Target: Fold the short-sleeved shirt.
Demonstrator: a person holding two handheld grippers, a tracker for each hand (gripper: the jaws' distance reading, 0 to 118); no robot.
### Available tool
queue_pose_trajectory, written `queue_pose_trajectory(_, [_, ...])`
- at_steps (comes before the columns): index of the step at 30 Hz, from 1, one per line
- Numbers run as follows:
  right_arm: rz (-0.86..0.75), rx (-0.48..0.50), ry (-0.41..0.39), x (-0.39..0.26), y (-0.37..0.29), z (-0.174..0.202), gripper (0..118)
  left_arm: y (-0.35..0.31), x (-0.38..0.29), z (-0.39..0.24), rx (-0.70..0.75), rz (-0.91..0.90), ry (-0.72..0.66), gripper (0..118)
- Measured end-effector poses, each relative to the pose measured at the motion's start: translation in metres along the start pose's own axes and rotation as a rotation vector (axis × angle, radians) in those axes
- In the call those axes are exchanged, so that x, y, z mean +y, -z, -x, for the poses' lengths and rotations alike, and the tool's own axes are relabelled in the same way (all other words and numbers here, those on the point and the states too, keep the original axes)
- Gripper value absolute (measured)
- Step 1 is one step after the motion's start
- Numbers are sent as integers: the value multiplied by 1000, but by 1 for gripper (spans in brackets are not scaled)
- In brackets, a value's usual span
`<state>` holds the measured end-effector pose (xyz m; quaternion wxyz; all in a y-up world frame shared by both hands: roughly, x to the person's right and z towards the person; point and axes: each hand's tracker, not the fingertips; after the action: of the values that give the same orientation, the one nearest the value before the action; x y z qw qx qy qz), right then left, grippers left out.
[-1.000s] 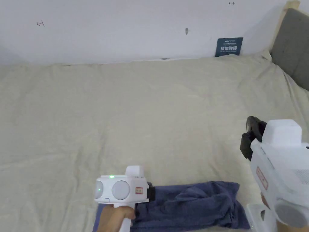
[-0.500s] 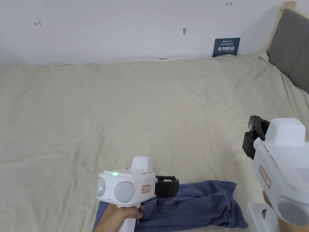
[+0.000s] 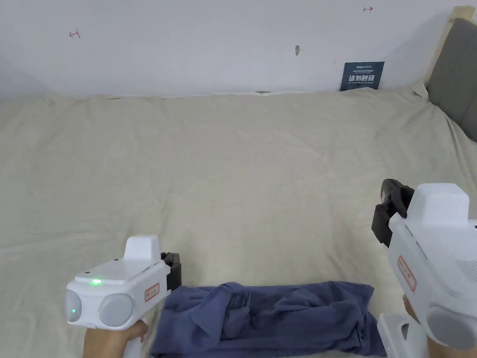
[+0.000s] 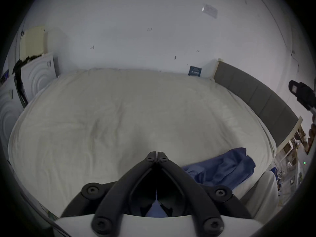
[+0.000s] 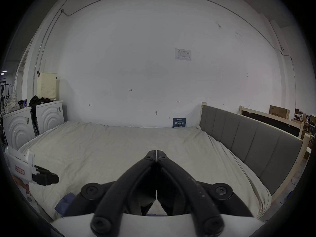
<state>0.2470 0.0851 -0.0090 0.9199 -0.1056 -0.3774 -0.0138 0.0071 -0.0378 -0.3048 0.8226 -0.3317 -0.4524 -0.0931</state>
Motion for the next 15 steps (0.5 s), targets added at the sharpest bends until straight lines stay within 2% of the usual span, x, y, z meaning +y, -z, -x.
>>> queue_pose_trajectory(5, [14,-6,-4,-4,1,-2,1,32,-38,5,46,106,-30,0])
queue_pose_trajectory(7, [20,-11,-4,-5,2,-5,1,45,-51,2,55,140,7,0])
queue_pose_trajectory(10, [24,-21,-5,-5,2,-9,1,57,-67,-12,17,212,26,0])
queue_pose_trajectory(15, [35,-32,-7,-8,3,-14,1,64,-72,-60,-45,218,63,0])
